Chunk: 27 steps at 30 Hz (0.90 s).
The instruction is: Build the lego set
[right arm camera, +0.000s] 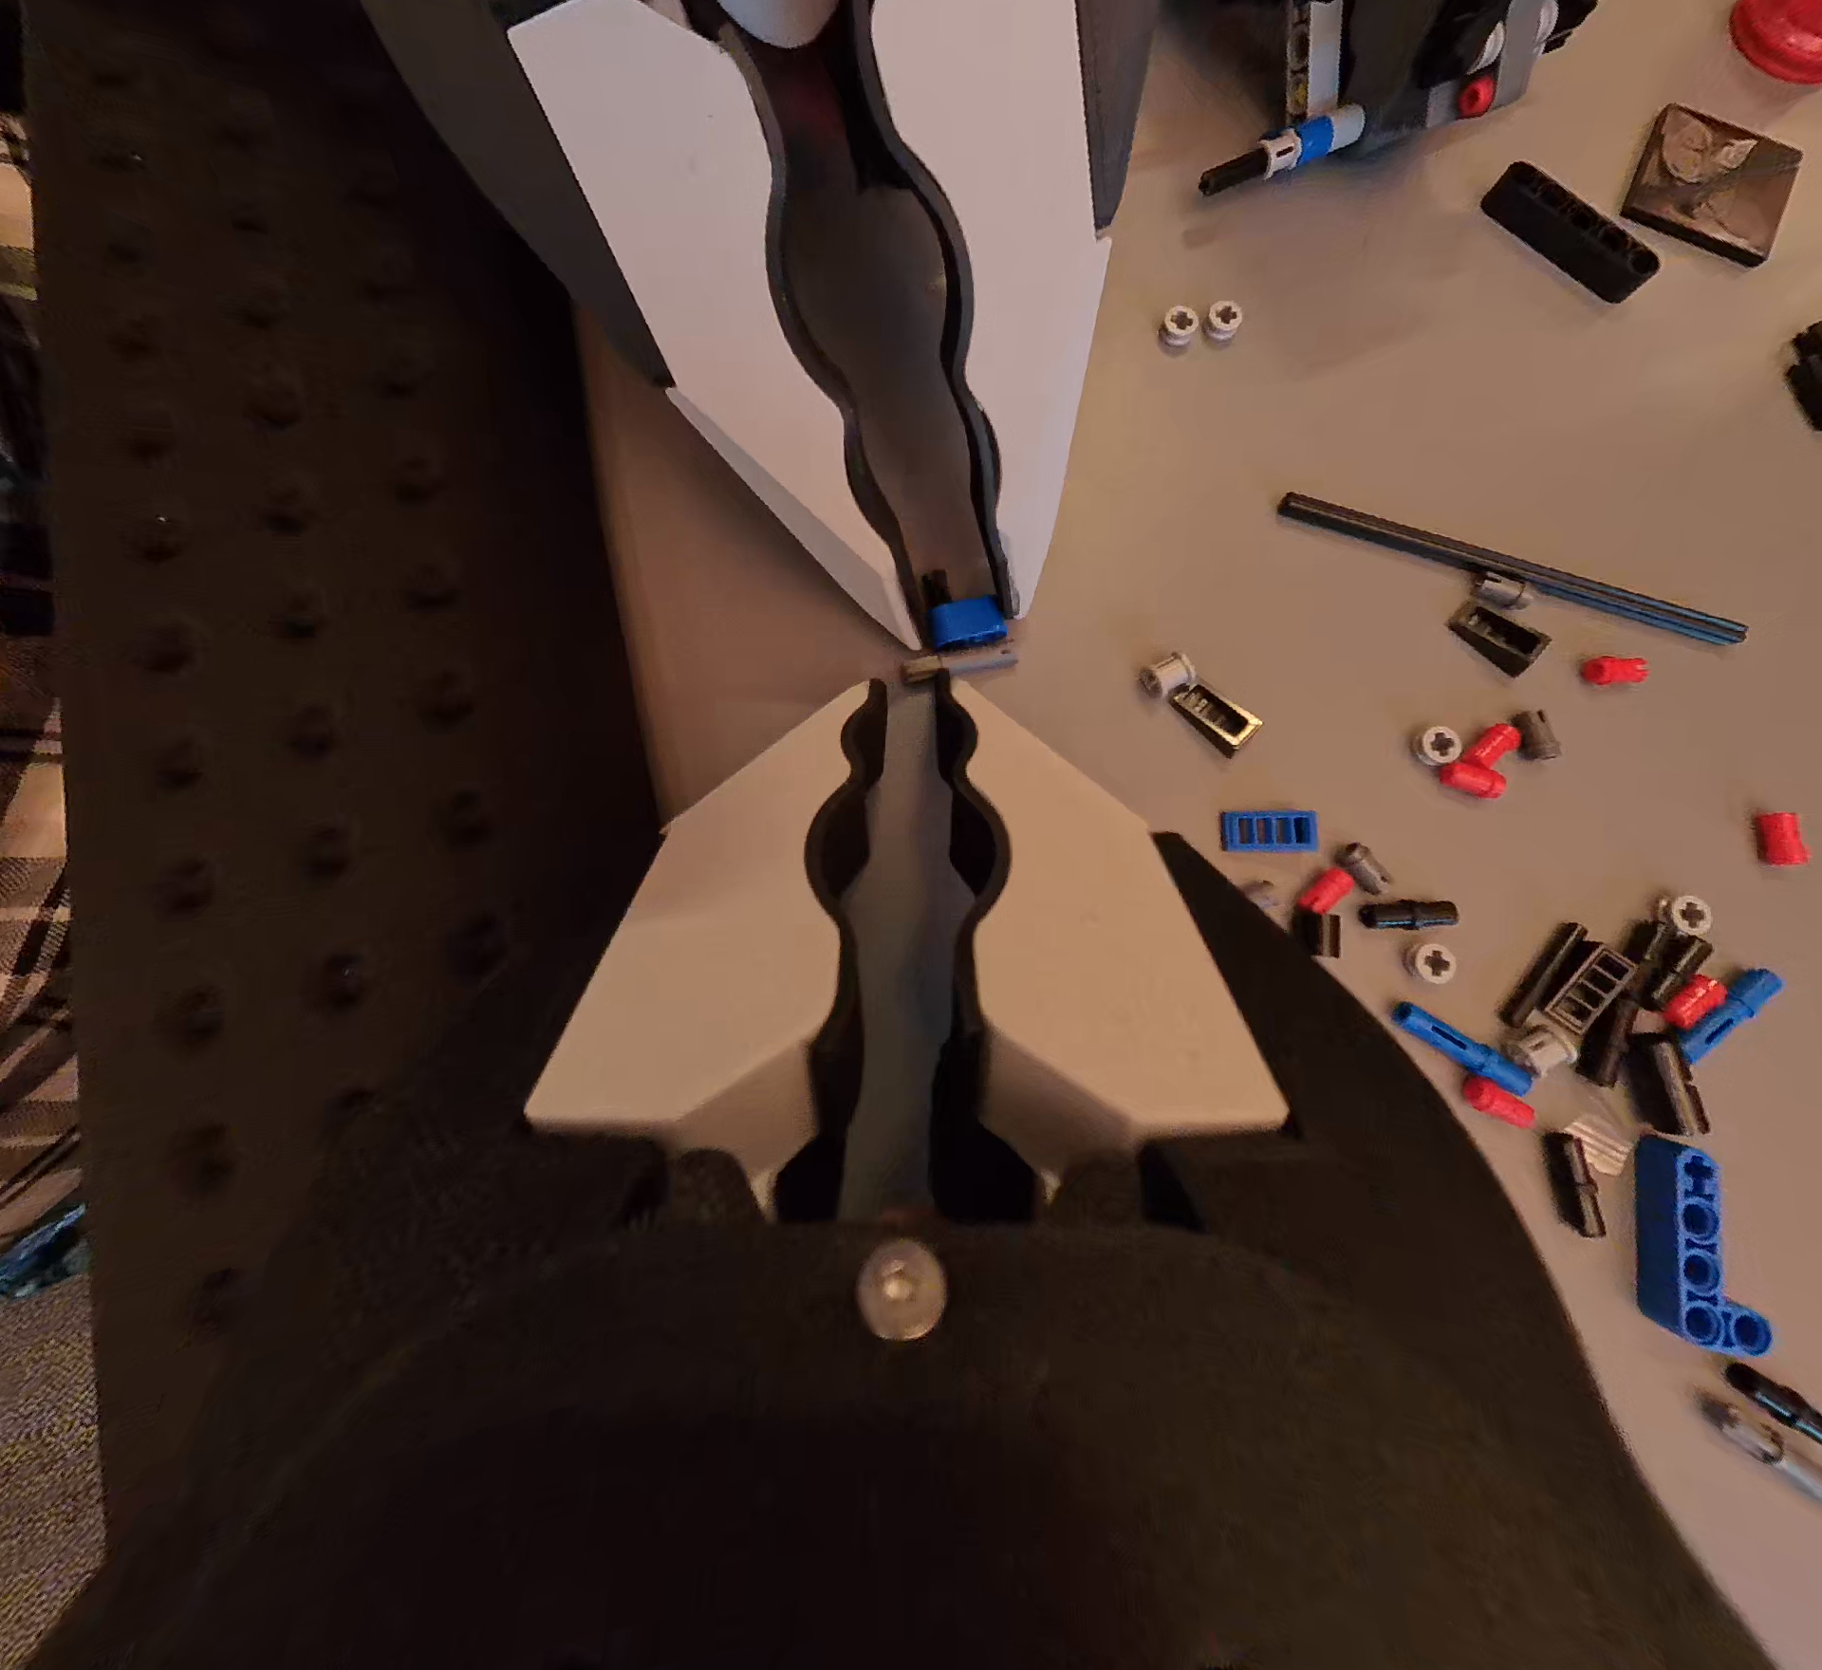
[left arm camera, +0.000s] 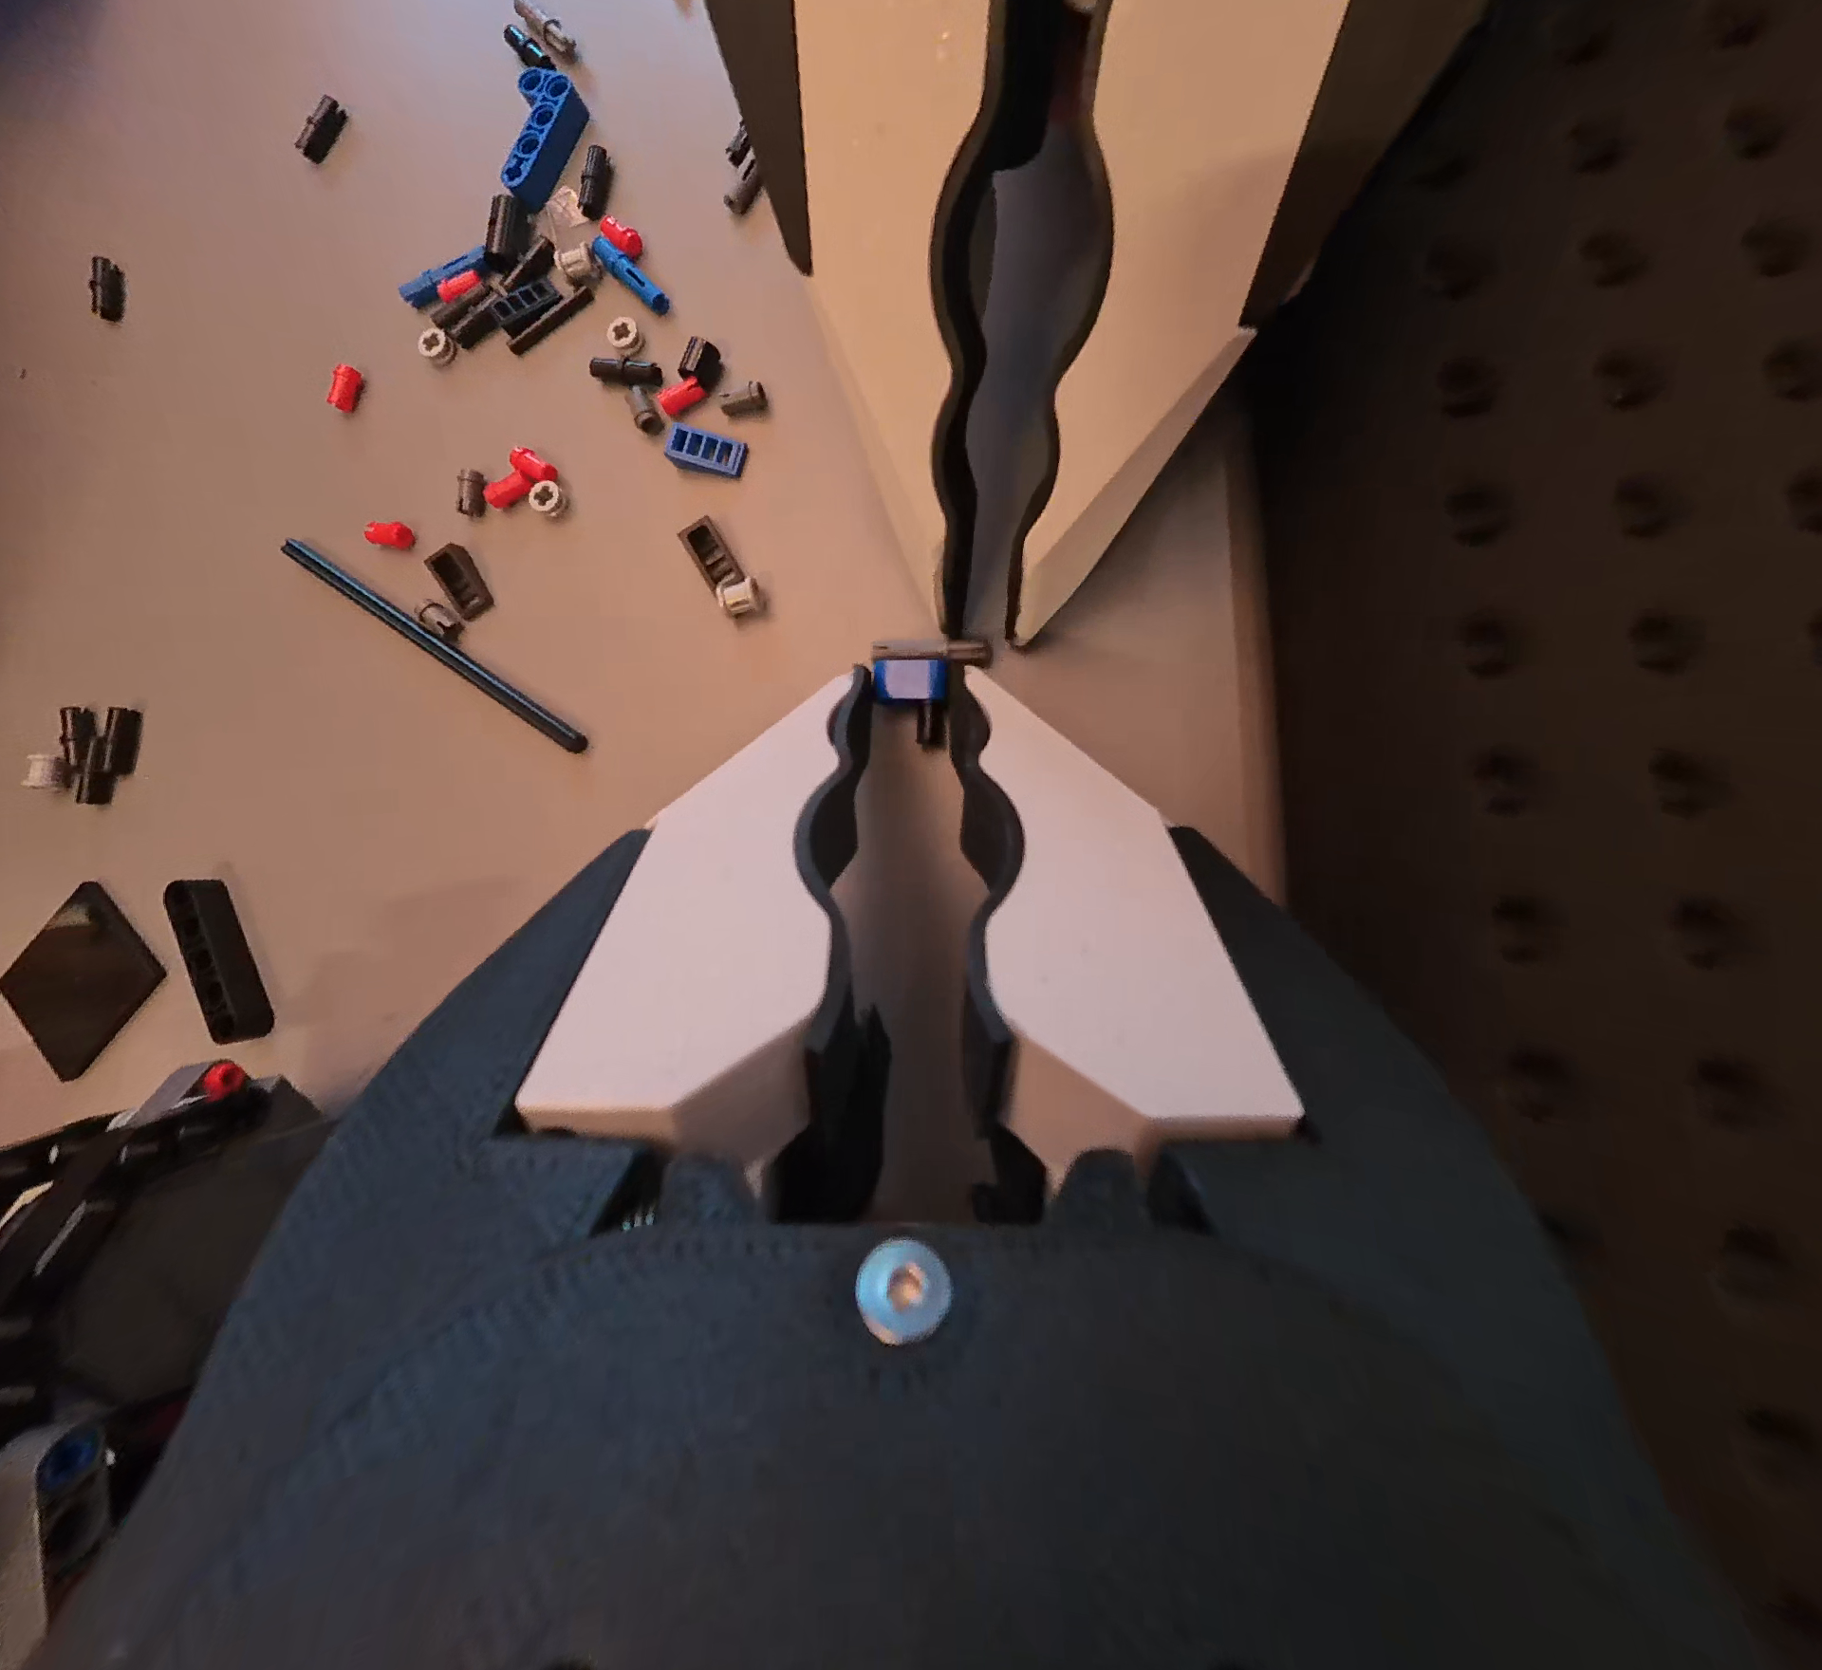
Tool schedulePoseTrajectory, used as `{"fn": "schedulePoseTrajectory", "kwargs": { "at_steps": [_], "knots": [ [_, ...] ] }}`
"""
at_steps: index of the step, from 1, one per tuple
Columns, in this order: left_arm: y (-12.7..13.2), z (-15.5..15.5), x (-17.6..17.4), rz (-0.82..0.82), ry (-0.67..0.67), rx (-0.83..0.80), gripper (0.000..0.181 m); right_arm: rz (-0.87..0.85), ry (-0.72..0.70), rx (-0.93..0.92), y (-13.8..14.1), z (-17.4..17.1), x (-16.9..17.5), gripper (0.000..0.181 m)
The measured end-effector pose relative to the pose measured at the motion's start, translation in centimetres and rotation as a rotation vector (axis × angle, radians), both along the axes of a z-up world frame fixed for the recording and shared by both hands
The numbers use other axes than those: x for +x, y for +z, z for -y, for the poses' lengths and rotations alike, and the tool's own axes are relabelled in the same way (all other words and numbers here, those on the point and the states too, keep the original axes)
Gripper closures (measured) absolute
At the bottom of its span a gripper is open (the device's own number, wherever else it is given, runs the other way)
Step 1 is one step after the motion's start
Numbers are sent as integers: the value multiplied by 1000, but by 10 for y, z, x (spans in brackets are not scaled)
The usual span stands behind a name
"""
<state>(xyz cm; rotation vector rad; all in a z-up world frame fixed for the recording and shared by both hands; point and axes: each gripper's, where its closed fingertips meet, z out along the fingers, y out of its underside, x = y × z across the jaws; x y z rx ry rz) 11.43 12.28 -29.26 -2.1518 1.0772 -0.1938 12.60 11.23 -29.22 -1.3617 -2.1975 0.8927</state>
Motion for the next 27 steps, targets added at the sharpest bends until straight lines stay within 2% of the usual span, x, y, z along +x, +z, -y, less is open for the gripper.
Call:
{"fn": "schedulePoseTrajectory", "kwargs": {
  "at_steps": [8, 13, 23, 27],
  "knots": [
    [0, 3, -5, 17, 10, -16, 167, -21, -13, 29, 1, -5, -2, 171],
    [6, 4, -4, 97, 24, -34, 168, -78, -24, 46, 10, -7, -7, 170],
    [55, 2, -2, 536, 88, -51, 168, -249, -75, 132, 39, -12, -23, 164],
    [81, 3, -2, 739, 70, -44, 168, -325, -88, 182, 51, -10, -30, 166]
  ]
}}
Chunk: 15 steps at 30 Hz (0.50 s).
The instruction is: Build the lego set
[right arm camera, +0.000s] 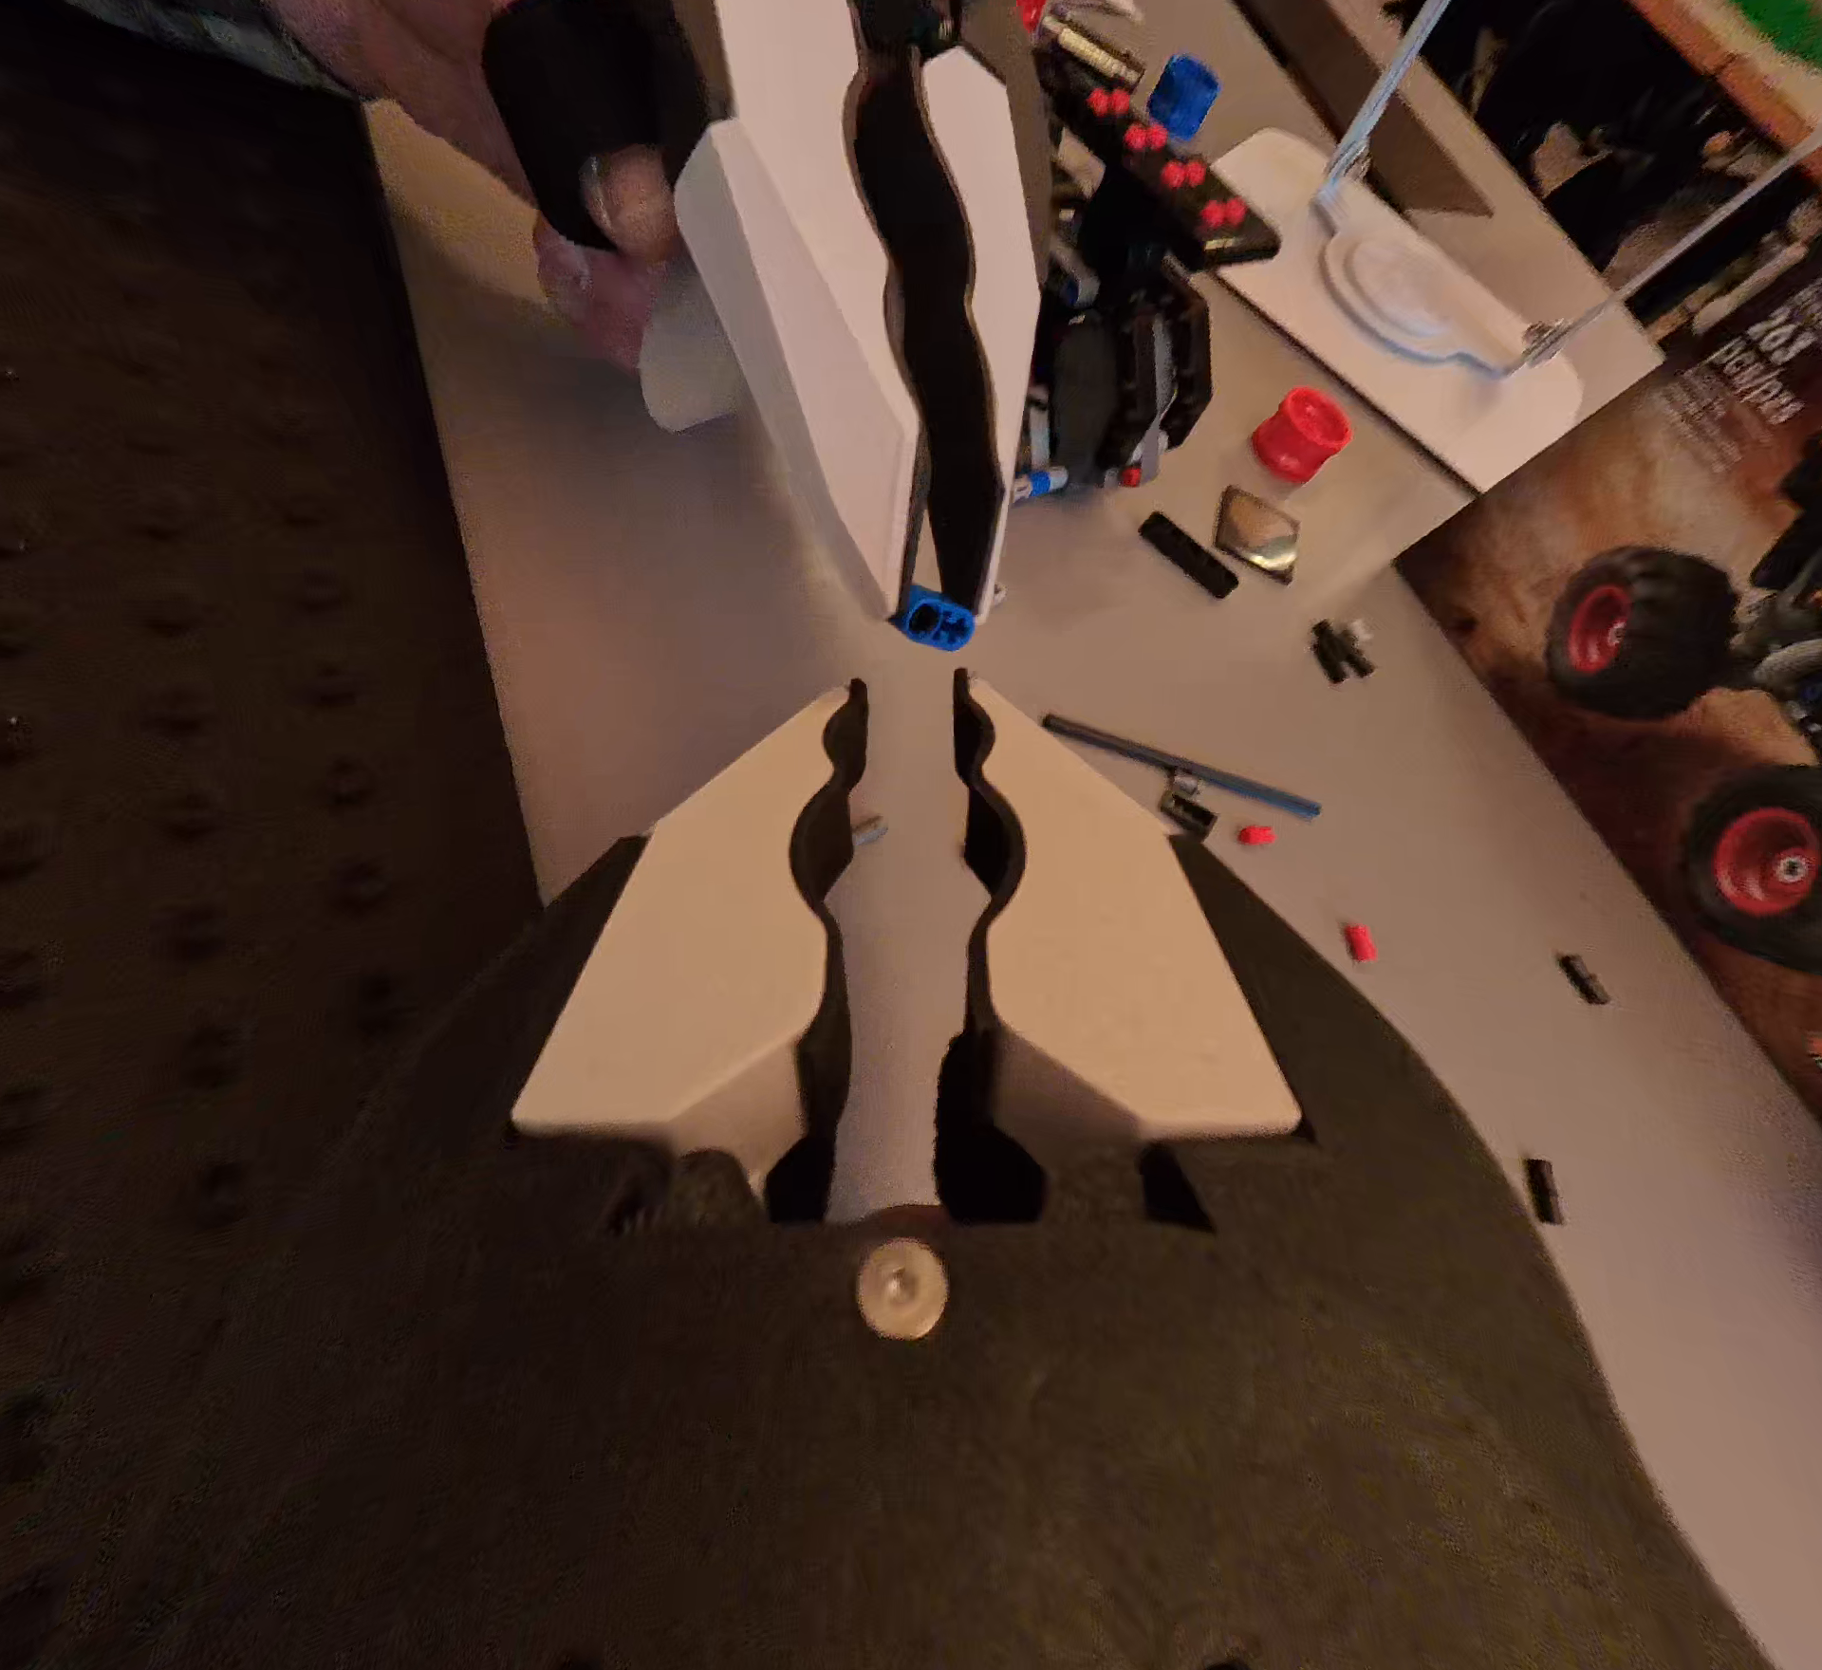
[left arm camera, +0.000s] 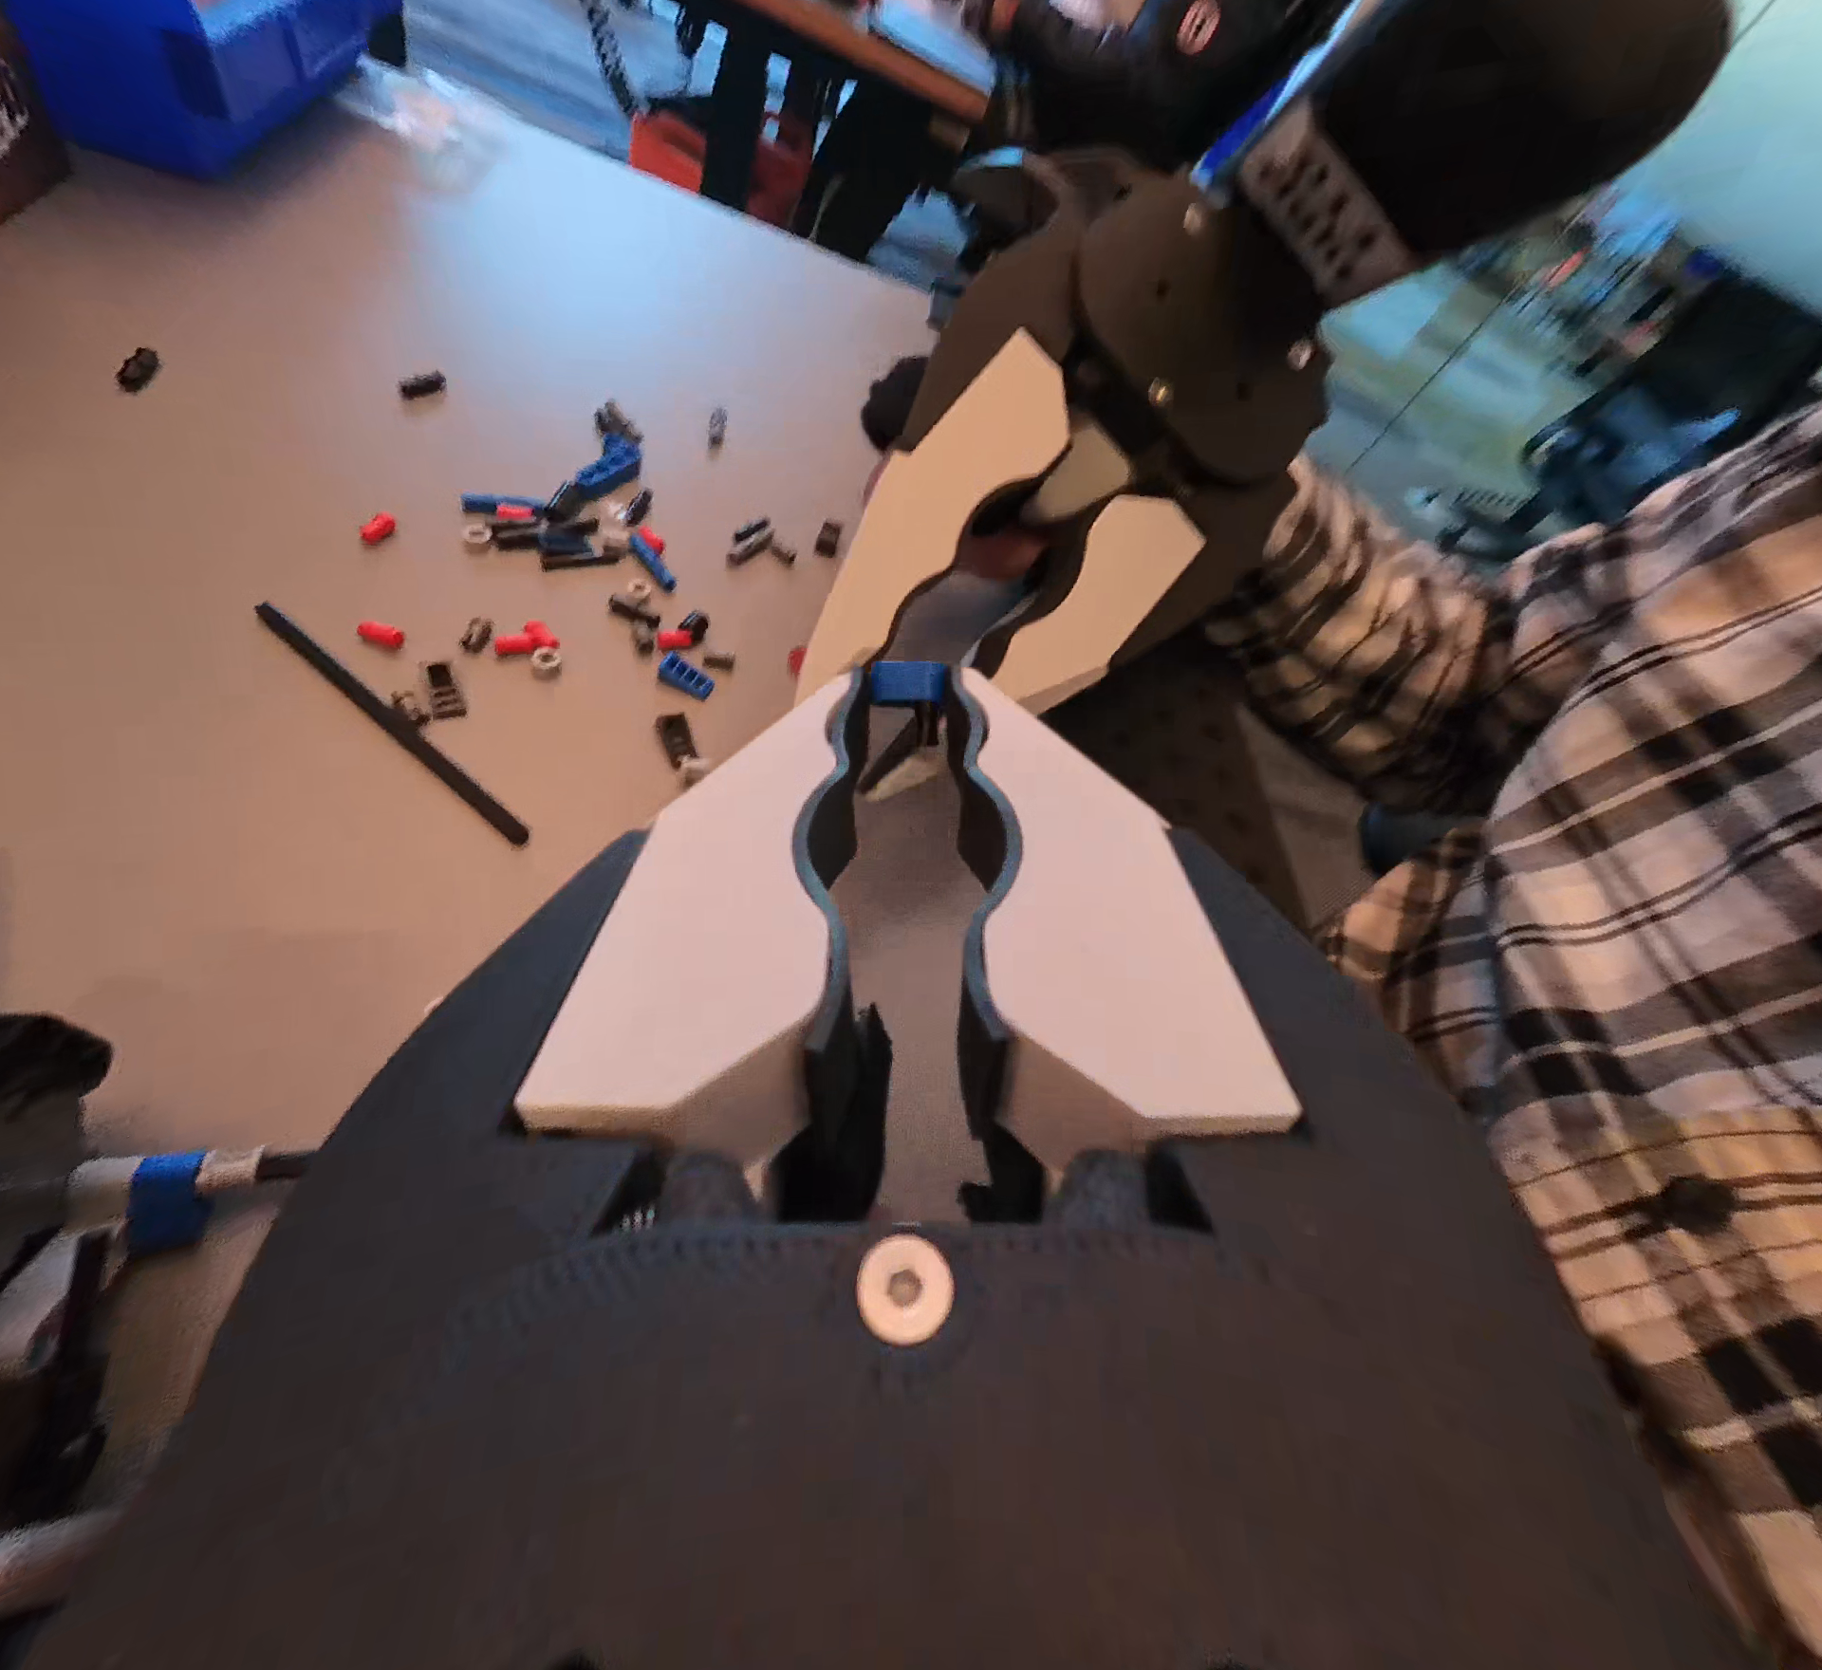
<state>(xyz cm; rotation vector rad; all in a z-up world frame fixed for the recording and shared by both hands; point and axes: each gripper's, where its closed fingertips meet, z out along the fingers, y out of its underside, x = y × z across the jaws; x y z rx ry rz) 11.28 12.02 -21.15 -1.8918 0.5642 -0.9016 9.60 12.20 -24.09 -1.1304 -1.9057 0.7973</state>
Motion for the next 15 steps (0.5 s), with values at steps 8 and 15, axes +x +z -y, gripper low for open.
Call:
{"fn": "schedulePoseTrajectory", "kwargs": {
  "at_steps": [8, 15],
  "knots": [
    [27, 2, -1, 257, -21, -3, 168, -168, -69, 75, 32, -6, -7, 173],
    [42, 3, -6, 420, -38, -23, 168, -324, -66, 238, 60, -1, -5, 171]
  ]
}}
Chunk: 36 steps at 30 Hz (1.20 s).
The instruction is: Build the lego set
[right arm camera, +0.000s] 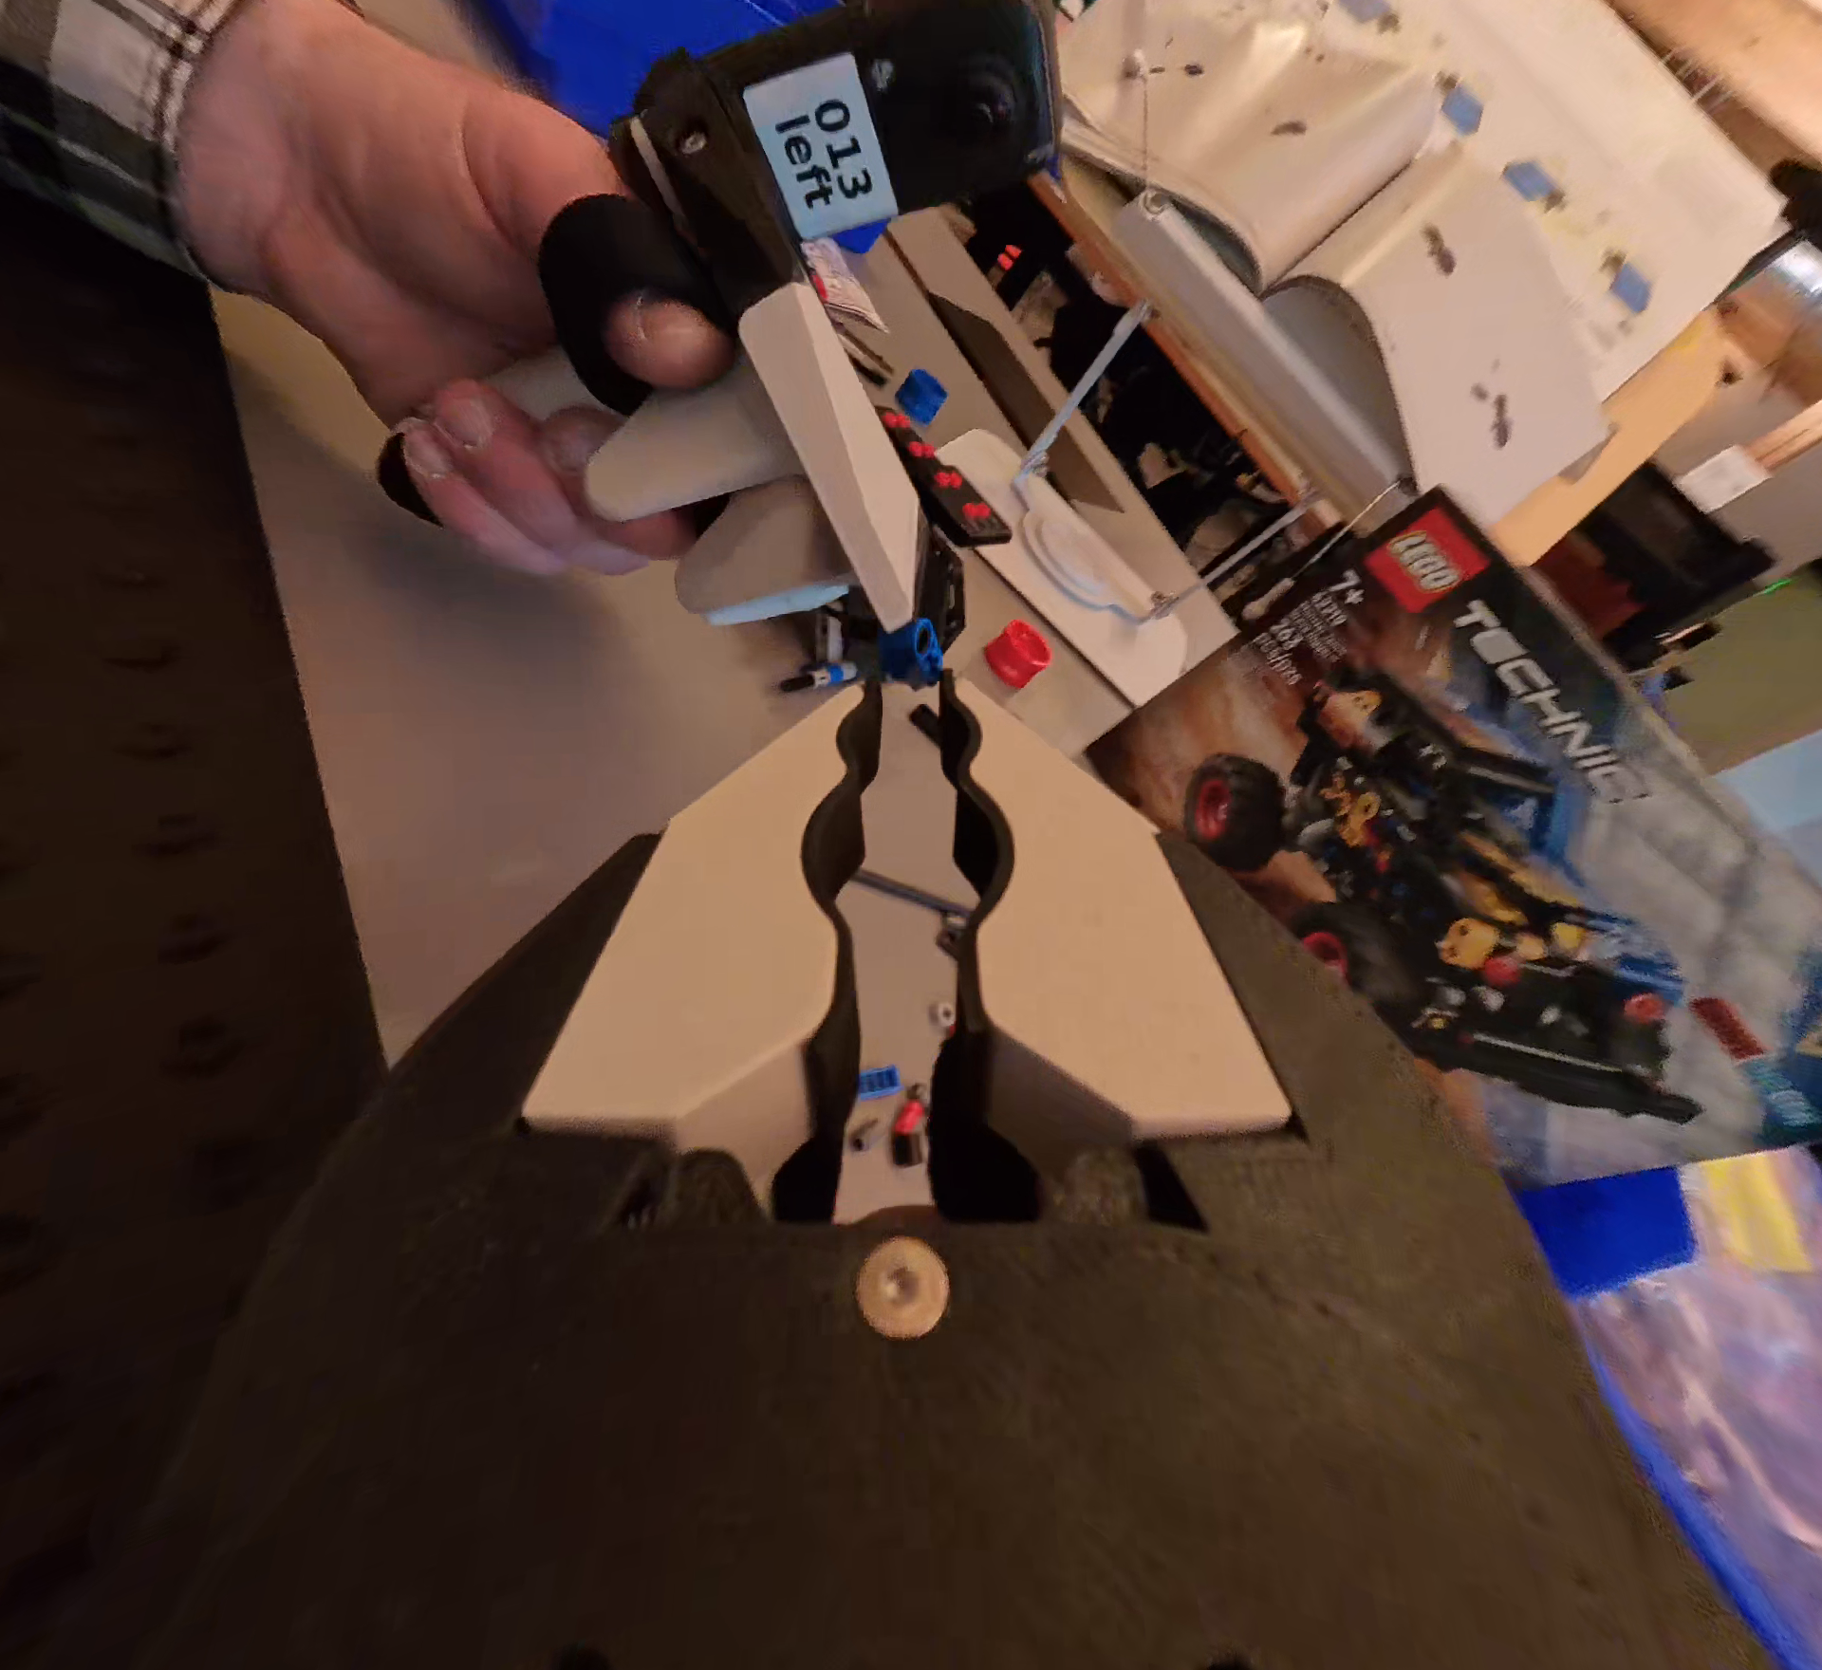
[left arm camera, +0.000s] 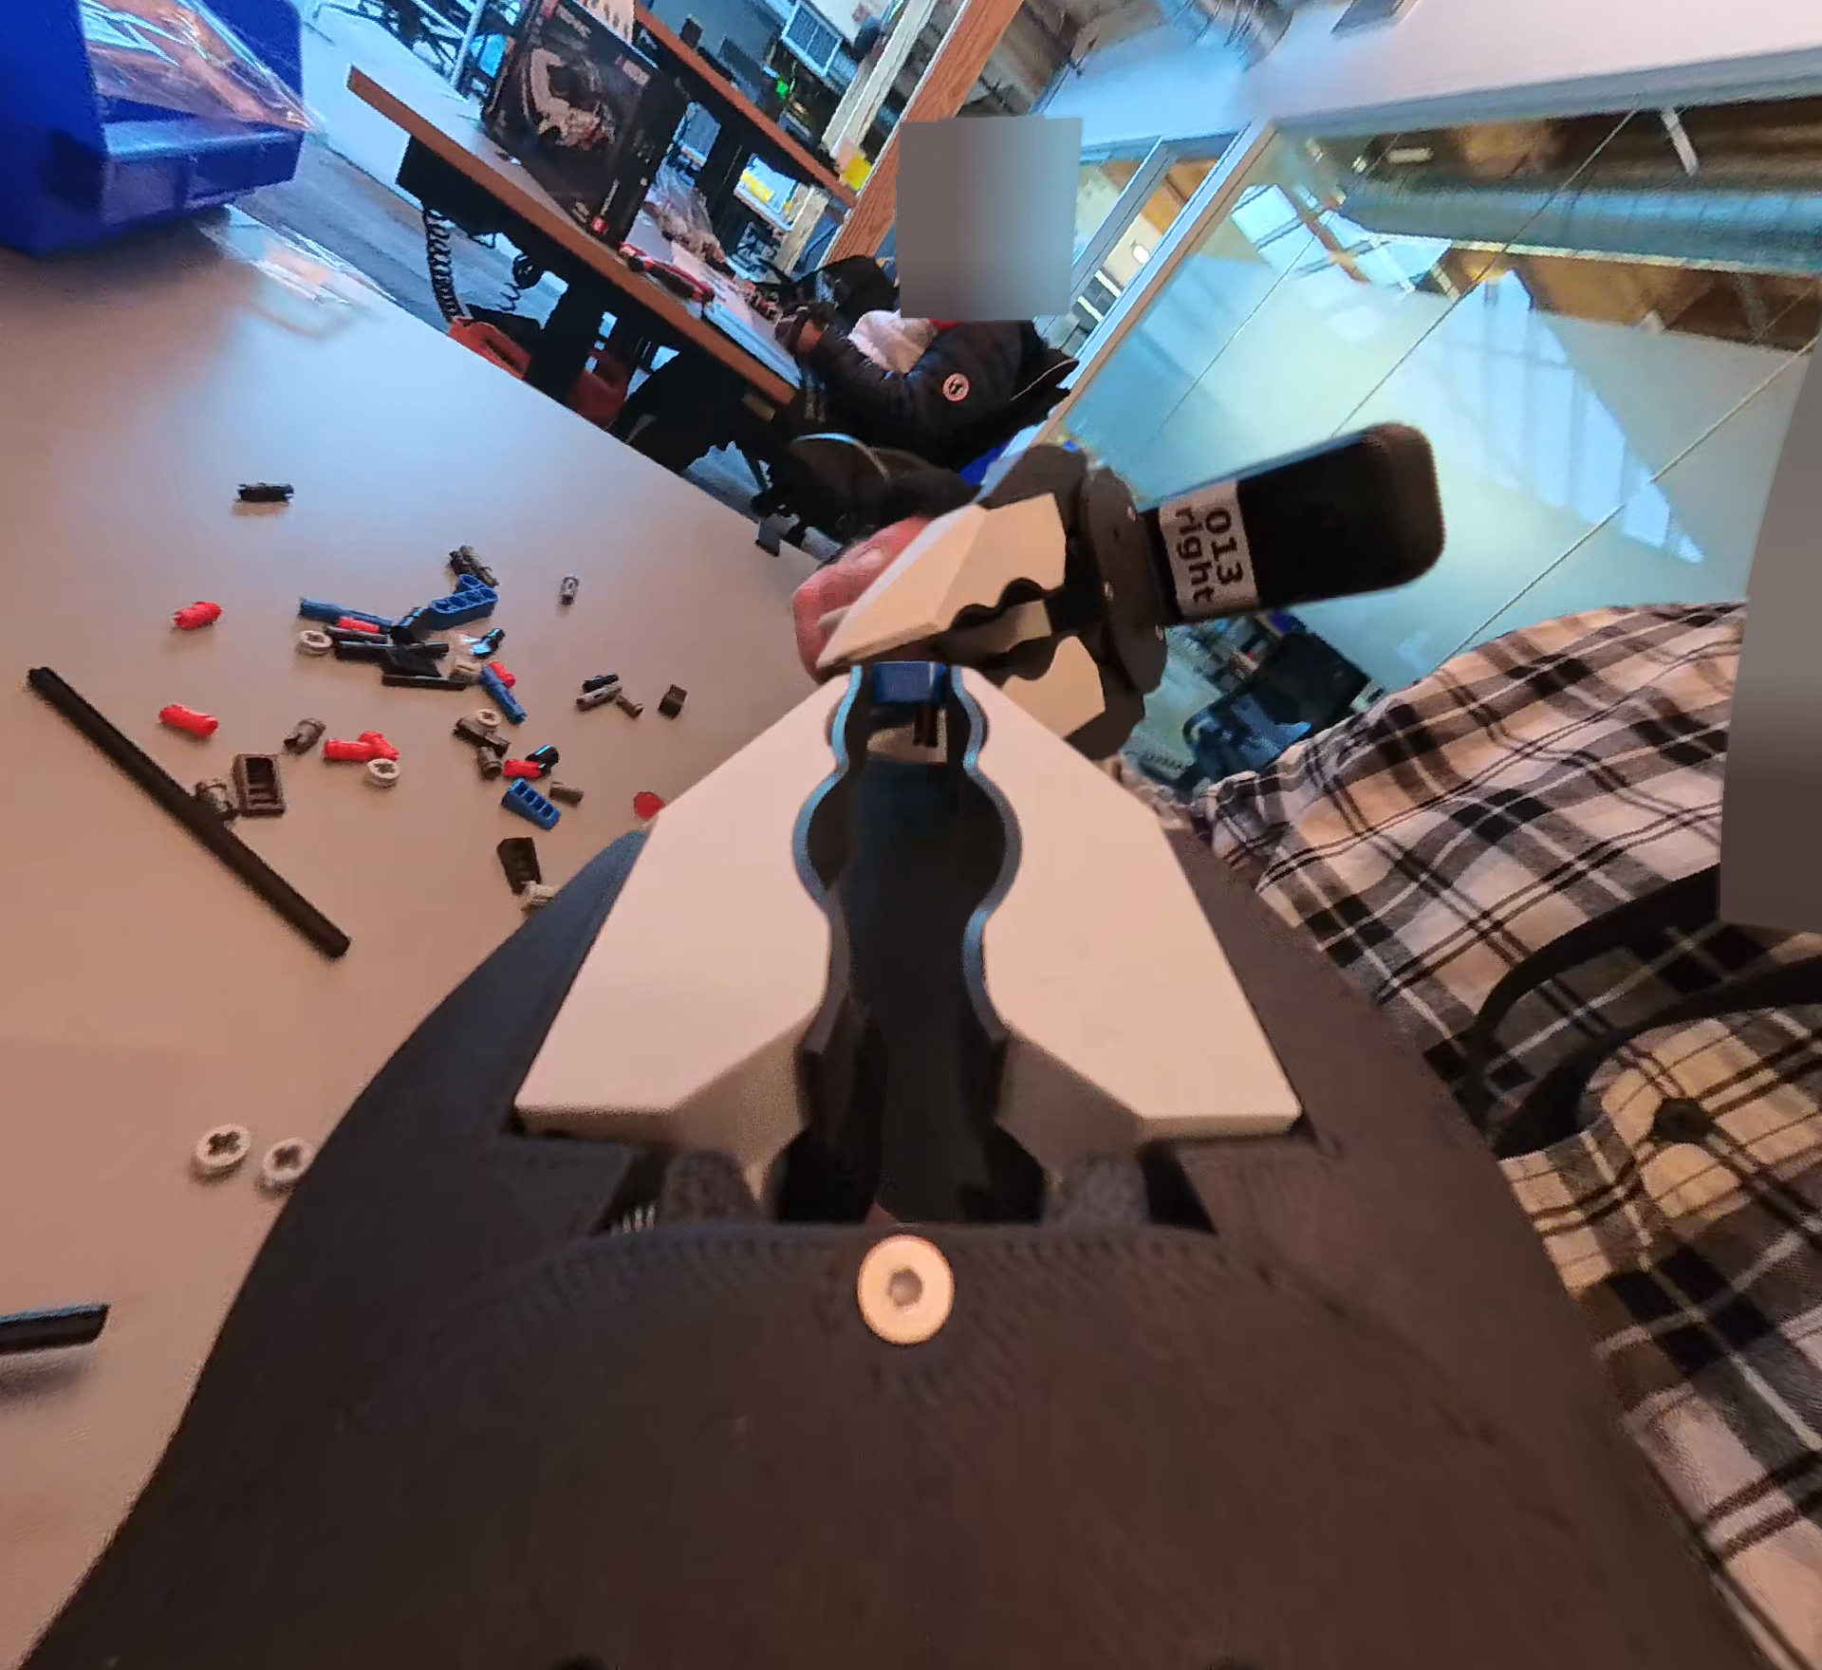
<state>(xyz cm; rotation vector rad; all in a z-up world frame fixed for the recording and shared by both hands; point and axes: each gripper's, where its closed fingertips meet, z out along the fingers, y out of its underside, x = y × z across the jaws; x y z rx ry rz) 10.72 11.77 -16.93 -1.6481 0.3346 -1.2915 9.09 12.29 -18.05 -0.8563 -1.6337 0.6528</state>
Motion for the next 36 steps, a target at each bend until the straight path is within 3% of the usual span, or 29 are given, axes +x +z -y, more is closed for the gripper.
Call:
{"fn": "schedulePoseTrajectory", "kwargs": {
  "at_steps": [8, 11, 16, 22, 28, 36],
  "knots": [
    [1, 1, 2, 82, -35, -48, 168, 4, -20, 117, 2, 2, -1, 175],
    [-8, -2, -3, -53, 25, -22, 162, 88, -3, 104, -7, 0, -2, 175],
    [-35, 0, -13, -475, 113, 97, 160, 374, 45, 91, -45, -1, -5, 175],
    [-90, 16, -25, -908, 68, 153, 160, 667, 129, 75, -83, 9, -7, 175],
    [-95, 19, -31, -931, 57, 139, 163, 716, 150, -61, -93, 13, -17, 175],
    [-106, 24, -36, -1012, 31, 135, 164, 900, 162, 19, -112, 17, -9, 175]
  ]
}}
